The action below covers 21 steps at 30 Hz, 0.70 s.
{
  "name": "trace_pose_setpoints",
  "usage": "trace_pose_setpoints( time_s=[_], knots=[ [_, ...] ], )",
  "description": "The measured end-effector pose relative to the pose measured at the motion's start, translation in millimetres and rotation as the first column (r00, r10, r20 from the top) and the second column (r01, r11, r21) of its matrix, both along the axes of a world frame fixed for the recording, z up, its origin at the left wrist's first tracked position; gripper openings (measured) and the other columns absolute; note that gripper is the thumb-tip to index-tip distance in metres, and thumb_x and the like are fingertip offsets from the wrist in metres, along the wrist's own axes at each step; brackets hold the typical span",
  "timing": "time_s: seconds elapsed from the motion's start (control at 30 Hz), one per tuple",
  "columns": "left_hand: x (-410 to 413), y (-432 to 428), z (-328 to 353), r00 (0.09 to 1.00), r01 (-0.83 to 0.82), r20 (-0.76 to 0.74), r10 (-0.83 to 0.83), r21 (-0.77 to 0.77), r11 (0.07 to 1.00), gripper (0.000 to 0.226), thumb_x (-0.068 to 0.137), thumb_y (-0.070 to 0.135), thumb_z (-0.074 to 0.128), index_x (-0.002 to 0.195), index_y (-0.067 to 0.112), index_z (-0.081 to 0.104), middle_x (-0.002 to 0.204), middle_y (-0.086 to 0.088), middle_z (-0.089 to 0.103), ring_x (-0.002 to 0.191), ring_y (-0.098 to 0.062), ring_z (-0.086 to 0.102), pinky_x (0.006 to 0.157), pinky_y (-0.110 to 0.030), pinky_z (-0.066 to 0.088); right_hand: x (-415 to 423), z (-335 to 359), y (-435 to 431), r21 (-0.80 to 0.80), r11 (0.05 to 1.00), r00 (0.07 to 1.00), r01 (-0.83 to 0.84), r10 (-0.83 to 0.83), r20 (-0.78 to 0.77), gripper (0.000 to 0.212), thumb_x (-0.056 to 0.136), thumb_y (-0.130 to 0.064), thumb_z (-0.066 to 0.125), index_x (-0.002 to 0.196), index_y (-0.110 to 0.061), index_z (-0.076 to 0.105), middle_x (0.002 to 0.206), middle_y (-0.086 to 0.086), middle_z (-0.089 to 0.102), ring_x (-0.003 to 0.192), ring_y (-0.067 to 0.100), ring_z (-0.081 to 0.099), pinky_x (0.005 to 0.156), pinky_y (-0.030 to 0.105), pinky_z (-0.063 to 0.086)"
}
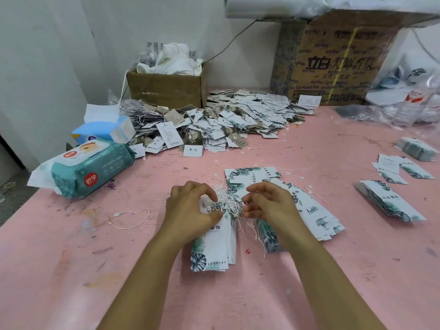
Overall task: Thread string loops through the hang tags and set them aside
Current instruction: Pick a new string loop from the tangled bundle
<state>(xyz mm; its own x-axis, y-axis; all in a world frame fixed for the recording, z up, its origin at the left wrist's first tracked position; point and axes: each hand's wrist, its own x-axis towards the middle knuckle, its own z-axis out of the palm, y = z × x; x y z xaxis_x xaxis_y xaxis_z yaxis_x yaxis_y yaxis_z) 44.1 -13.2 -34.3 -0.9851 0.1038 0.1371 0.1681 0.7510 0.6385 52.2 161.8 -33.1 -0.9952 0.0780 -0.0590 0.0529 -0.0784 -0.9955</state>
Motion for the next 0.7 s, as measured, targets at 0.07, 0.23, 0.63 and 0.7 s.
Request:
trace_pose_setpoints(
  time_s=[0.07, 0.23, 0.63, 0.7],
  knots=[
    [-0.5, 0.8, -0.1, 1.0, 0.012, 0.012, -0.012, -0.026, 1.0, 0.026, 0.073, 0.027, 0.071, 0.081, 0.041, 0.05, 0.109, 0.013, 0.045, 0.116, -0.019, 0.031, 0.092, -0.031, 0.028, 1.4, 0.2, -1.1, 0.061, 0.998, 0.999, -0.032, 0.033, -0.016, 0.023, 0.091, 0.009, 0.043, 0.086, -0.006, 0.06, 0.073, 0.009, 0.063, 0.052, 0.013, 0.059, 0.053, 0.026, 0.055],
    [-2.2, 2.0, -3.3, 1.0, 0.013, 0.015, -0.012, -0.015, 1.0, 0.013, 0.078, 0.027, 0.068, 0.081, 0.035, 0.058, 0.1, 0.011, 0.045, 0.109, -0.019, 0.038, 0.086, -0.029, 0.032, 3.0, 0.2, -4.8, 0.202, 0.977, 0.995, -0.073, 0.085, -0.049, 0.028, 0.089, 0.011, 0.044, 0.082, -0.01, 0.061, 0.07, 0.007, 0.062, 0.049, 0.01, 0.055, 0.047, 0.02, 0.047],
    [-3.0, 5.0, -2.3, 0.987, 0.035, -0.161, -0.007, 0.17, 0.985, 0.006, 0.082, 0.019, 0.068, 0.079, 0.024, 0.066, 0.093, 0.005, 0.059, 0.099, -0.022, 0.051, 0.09, -0.038, 0.039, 3.5, -1.5, -6.4, 0.355, 0.931, 0.984, -0.087, 0.136, -0.116, 0.026, 0.087, 0.0, 0.057, 0.087, -0.024, 0.064, 0.072, -0.001, 0.06, 0.056, 0.009, 0.056, 0.051, 0.017, 0.044],
    [-0.3, 6.9, 0.2, 0.982, 0.088, -0.187, -0.039, 0.261, 0.961, 0.012, 0.082, 0.019, 0.069, 0.077, 0.029, 0.064, 0.09, 0.006, 0.06, 0.097, -0.019, 0.052, 0.088, -0.035, 0.04, 4.0, -1.3, -6.7, 0.357, 0.929, 0.974, -0.1, 0.164, -0.155, 0.024, 0.086, -0.005, 0.062, 0.093, -0.028, 0.065, 0.072, -0.003, 0.058, 0.06, 0.013, 0.055, 0.055, 0.018, 0.042]
  ],
)
